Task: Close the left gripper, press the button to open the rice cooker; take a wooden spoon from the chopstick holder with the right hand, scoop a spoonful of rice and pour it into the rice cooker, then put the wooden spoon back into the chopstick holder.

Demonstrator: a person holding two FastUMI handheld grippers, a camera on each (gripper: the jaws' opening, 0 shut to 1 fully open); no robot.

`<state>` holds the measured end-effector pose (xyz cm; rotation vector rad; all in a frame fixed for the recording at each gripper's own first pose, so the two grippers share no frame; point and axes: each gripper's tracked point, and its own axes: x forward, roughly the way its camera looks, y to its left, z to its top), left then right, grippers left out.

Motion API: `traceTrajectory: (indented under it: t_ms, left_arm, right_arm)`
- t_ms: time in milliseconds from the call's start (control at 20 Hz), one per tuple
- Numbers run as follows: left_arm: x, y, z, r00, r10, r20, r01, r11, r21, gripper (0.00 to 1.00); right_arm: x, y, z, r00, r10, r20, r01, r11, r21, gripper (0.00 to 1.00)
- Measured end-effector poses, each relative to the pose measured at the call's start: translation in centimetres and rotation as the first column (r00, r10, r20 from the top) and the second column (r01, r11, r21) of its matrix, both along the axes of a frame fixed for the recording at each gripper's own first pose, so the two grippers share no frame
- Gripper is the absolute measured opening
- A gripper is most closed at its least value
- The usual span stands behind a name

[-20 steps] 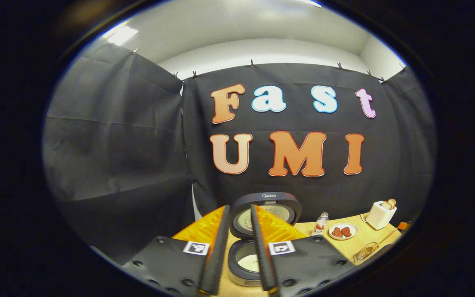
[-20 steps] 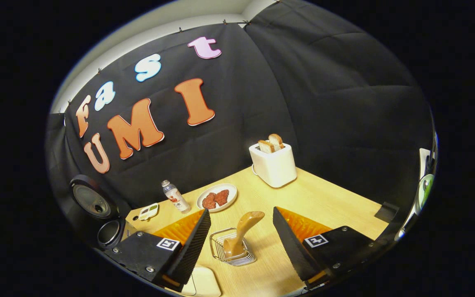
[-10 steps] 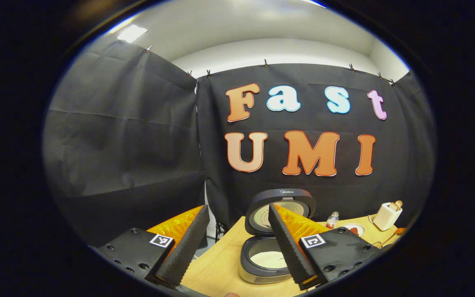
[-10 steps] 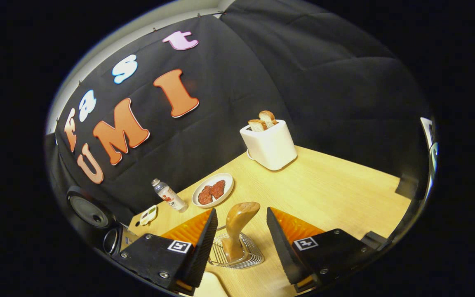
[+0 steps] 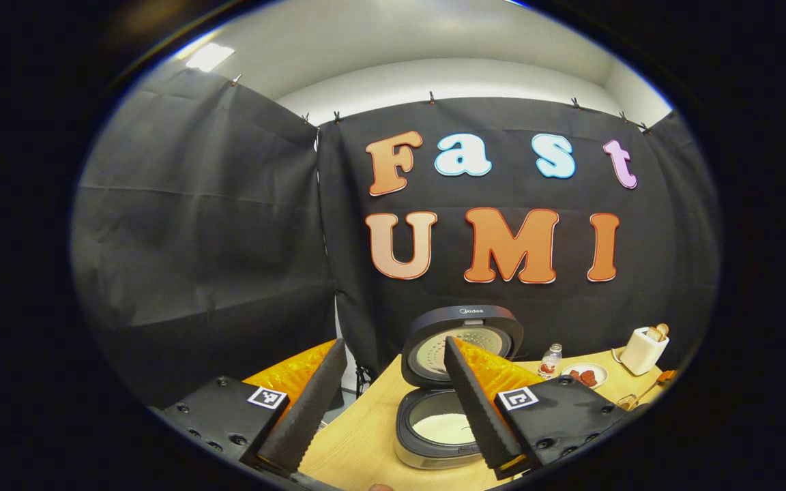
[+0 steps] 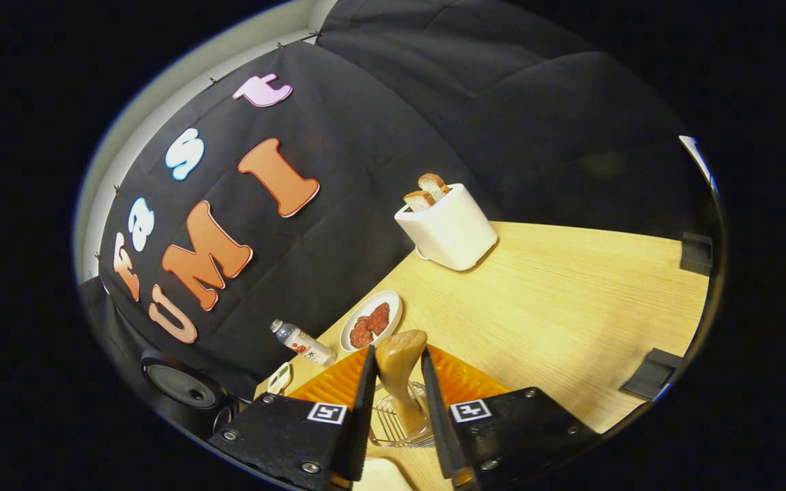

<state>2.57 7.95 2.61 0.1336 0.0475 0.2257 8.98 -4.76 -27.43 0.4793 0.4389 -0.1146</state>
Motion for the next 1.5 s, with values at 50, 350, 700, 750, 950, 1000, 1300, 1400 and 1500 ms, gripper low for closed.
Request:
traceTrajectory:
  t_ms: [50, 350, 700, 750, 950, 1000, 1300, 1400, 1500]
  left_arm:
    - [-0.1, -0.1, -0.2, 1.000, -0.002, -0.003, 0.002, 1.000, 0.000, 0.96]
    - [-0.9, 0.7, -0.2, 1.000, 0.007, -0.011, -0.007, 1.000, -0.011, 0.96]
    - [-2.1, 0.8, 0.8, 1.000, -0.006, 0.006, 0.006, 1.000, 0.005, 0.96]
    - [-2.3, 0.8, 0.8, 1.000, -0.009, 0.006, 0.009, 1.000, 0.008, 0.96]
    - [-2.8, 1.2, 0.7, 1.000, -0.013, -0.001, 0.013, 1.000, 0.015, 0.96]
    - [-2.8, 1.2, 0.6, 1.000, -0.016, -0.001, 0.016, 1.000, 0.011, 0.96]
    - [-3.4, 2.8, 0.0, 1.000, -0.012, -0.009, 0.011, 1.000, -0.018, 0.97]
    - [-3.7, 3.4, -0.3, 1.000, -0.001, -0.012, 0.001, 1.000, -0.020, 0.97]
    - [-3.9, 3.8, -0.8, 1.000, 0.003, -0.024, -0.004, 1.000, -0.024, 0.97]
  right_arm:
    - [0.2, 0.2, 0.1, 1.000, 0.003, 0.002, -0.003, 1.000, 0.021, 0.33]
    - [0.5, 1.8, 1.3, 1.000, 0.016, 0.017, -0.016, 1.000, 0.002, 0.17]
    - [-0.5, 6.0, 9.6, 0.983, 0.139, 0.116, -0.119, 0.980, -0.159, 0.16]
    - [-1.0, 7.1, 11.0, 0.977, 0.165, 0.132, -0.141, 0.974, -0.176, 0.16]
    - [-3.9, 12.0, 14.4, 0.947, 0.275, 0.167, -0.236, 0.946, -0.222, 0.16]
    - [-4.6, 13.2, 14.7, 0.939, 0.302, 0.166, -0.259, 0.937, -0.234, 0.16]
    - [-8.7, 18.6, 12.2, 0.902, 0.417, 0.110, -0.371, 0.881, -0.294, 0.16]
    - [-9.5, 19.7, 10.2, 0.892, 0.448, 0.064, -0.405, 0.853, -0.328, 0.16]
    - [-10.2, 20.3, 8.5, 0.882, 0.471, 0.032, -0.428, 0.826, -0.368, 0.16]
